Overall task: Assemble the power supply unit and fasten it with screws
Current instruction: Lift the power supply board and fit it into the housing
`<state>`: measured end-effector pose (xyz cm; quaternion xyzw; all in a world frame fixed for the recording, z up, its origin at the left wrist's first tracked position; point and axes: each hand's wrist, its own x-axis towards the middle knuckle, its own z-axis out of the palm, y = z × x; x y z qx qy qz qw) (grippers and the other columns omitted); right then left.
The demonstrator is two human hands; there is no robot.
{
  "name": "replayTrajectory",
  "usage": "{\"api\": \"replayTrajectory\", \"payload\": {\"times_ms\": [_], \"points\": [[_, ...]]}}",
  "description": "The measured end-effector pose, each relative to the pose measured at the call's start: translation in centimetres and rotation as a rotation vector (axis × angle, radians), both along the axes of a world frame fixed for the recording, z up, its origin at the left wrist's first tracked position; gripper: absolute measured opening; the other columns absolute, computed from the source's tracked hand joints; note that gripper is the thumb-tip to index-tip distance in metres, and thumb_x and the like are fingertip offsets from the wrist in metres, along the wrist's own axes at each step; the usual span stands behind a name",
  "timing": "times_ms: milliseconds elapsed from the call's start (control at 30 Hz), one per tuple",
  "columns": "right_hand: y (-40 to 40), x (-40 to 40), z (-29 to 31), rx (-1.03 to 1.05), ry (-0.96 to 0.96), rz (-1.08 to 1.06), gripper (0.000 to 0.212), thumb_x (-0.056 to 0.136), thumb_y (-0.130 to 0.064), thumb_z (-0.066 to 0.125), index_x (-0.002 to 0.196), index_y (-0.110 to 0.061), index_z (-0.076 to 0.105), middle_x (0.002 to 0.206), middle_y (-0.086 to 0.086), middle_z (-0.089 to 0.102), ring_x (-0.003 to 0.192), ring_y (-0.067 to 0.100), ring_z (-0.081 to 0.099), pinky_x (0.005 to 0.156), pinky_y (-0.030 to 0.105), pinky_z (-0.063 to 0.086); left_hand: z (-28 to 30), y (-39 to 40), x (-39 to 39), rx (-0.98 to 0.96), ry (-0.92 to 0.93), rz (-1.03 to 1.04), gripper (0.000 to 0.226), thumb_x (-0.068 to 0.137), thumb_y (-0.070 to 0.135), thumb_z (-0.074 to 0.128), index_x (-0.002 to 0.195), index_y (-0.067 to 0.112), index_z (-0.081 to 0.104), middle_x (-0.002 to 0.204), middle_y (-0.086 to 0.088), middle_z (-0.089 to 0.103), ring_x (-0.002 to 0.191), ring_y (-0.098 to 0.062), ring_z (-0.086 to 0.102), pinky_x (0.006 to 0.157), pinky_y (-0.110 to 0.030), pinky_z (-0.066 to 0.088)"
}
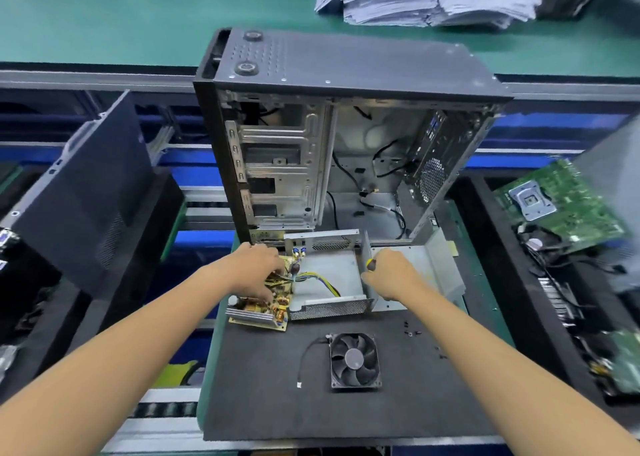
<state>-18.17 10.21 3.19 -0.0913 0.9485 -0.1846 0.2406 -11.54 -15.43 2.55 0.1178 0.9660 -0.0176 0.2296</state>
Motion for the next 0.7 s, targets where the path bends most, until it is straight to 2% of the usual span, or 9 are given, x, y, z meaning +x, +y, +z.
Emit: {"api": "replayTrajectory", "payload": {"times_ms": [67, 167, 333, 433, 500, 567, 700], "points": [[-0.1, -0.1, 0.0, 0.033, 0.011, 0.027, 0.034, 0.081, -0.002, 0.048, 0.057, -0.015, 0.029, 0.056, 0.003, 0.031, 0.055, 0.025, 0.031, 0.042, 0.026, 0.021, 0.0, 0.1, 0.0, -0.011, -0.001, -0.003, 0.055, 0.082, 0.051, 0.067, 0.128, 0.025, 0.051, 0.127, 0.003, 0.050, 0.120, -0.019, 0.042, 0.096, -0.037, 0.029], [-0.1, -0.2, 0.0, 0.032, 0.010, 0.038, 0.034, 0.083, -0.001, 0.048, 0.059, -0.014, 0.028, 0.057, 0.002, 0.032, 0.050, 0.018, 0.026, 0.043, 0.027, 0.022, 0.1, 0.1, 0.2, -0.016, -0.005, 0.006, 0.050, 0.084, 0.051, 0.065, 0.125, 0.023, 0.053, 0.123, 0.002, 0.052, 0.118, -0.020, 0.043, 0.095, -0.037, 0.030], [0.2, -0.3, 0.6, -0.041, 0.015, 0.026, 0.037, 0.083, 0.002, 0.045, 0.058, -0.015, 0.024, 0.058, 0.002, 0.025, 0.050, 0.019, 0.020, 0.044, 0.028, 0.017, 0.0, 0.3, 0.4, -0.066, 0.015, -0.016, 0.040, 0.088, 0.050, 0.059, 0.112, 0.019, 0.057, 0.110, 0.000, 0.055, 0.109, -0.021, 0.046, 0.093, -0.037, 0.035], [0.9, -0.9, 1.2, -0.086, 0.031, -0.012, 0.039, 0.084, 0.001, 0.046, 0.058, -0.017, 0.022, 0.058, 0.001, 0.023, 0.050, 0.018, 0.018, 0.045, 0.028, 0.015, 0.1, 0.4, 0.4, -0.065, 0.024, -0.023, 0.031, 0.087, 0.048, 0.060, 0.101, 0.021, 0.053, 0.099, 0.003, 0.049, 0.106, -0.021, 0.046, 0.091, -0.036, 0.034], [1.3, -0.9, 1.6, -0.078, 0.024, 0.040, 0.040, 0.079, 0.004, 0.045, 0.058, -0.018, 0.019, 0.059, 0.001, 0.017, 0.055, 0.018, 0.012, 0.048, 0.029, 0.010, 0.3, 0.6, 0.3, -0.007, 0.026, -0.009, 0.030, 0.086, 0.046, 0.063, 0.101, 0.023, 0.051, 0.101, 0.004, 0.049, 0.108, -0.020, 0.046, 0.092, -0.036, 0.032], [1.5, -0.5, 1.4, -0.042, 0.022, 0.094, 0.040, 0.078, 0.005, 0.044, 0.058, -0.018, 0.018, 0.059, 0.001, 0.016, 0.057, 0.019, 0.010, 0.049, 0.029, 0.010, 0.5, 1.0, 0.1, 0.055, 0.037, -0.002, 0.036, 0.084, 0.045, 0.065, 0.112, 0.025, 0.053, 0.111, 0.006, 0.054, 0.111, -0.017, 0.046, 0.094, -0.036, 0.032], [2.0, 0.1, 0.0, 0.043, 0.074, 0.054, 0.037, 0.084, -0.002, 0.050, 0.056, -0.014, 0.029, 0.056, 0.002, 0.032, 0.048, 0.018, 0.026, 0.043, 0.026, 0.021, 0.8, 1.8, -0.4, 0.122, 0.078, -0.016, 0.035, 0.086, 0.041, 0.062, 0.116, 0.026, 0.054, 0.116, 0.007, 0.056, 0.112, -0.016, 0.047, 0.097, -0.036, 0.035]]}}
